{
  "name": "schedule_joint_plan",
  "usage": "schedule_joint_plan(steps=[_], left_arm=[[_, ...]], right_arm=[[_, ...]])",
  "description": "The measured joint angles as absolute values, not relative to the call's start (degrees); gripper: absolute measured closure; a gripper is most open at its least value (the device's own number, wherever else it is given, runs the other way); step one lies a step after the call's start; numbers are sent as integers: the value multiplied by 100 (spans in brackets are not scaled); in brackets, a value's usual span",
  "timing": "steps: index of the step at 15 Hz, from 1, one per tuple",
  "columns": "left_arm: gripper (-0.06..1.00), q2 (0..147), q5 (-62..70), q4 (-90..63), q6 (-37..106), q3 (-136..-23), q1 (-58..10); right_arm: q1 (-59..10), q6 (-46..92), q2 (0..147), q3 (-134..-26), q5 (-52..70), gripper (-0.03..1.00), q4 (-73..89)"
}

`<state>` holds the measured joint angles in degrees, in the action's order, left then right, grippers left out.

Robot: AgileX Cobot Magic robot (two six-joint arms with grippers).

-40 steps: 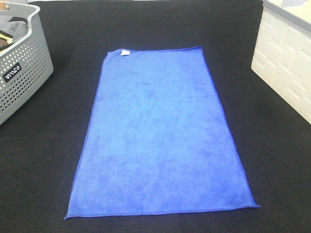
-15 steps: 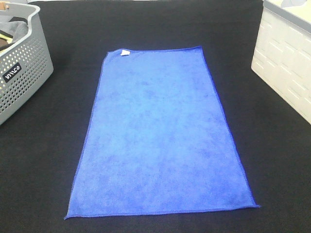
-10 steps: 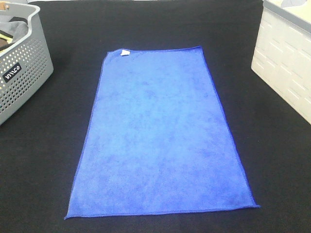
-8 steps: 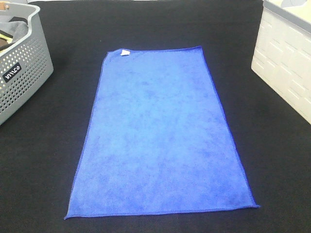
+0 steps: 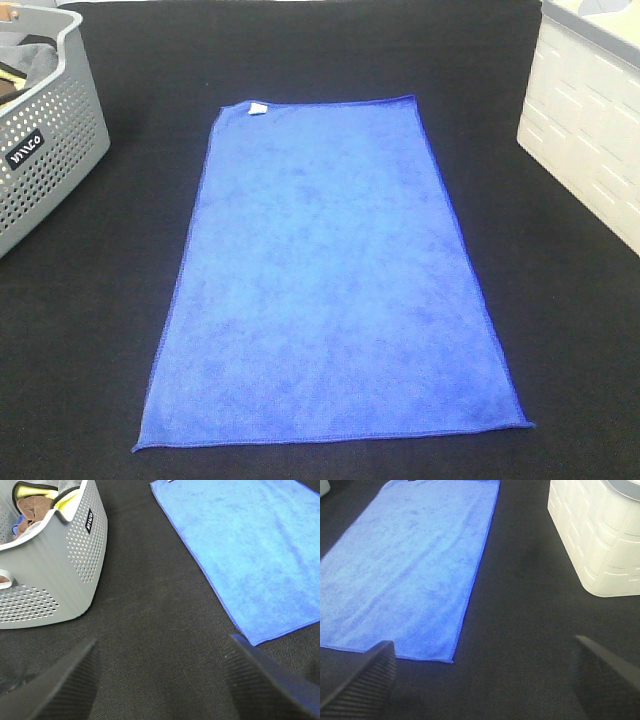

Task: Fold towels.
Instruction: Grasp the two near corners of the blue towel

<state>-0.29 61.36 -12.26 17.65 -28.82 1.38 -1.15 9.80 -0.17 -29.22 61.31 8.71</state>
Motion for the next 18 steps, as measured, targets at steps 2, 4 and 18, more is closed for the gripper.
schedule_joint_plan(steps=[2, 4, 18], left_arm=[[28, -29, 6136, -1226, 1765, -2882, 138], [28, -29, 6119, -1272, 1667, -2882, 138], [29, 4377, 4418, -3461, 1112, -2859, 138]], right_arm=[[-115, 980, -17, -2922, 6131, 10, 871], [-115, 945, -17, -2922, 6131, 10, 871], [-115, 246, 4584, -3472, 5220, 11, 1369]])
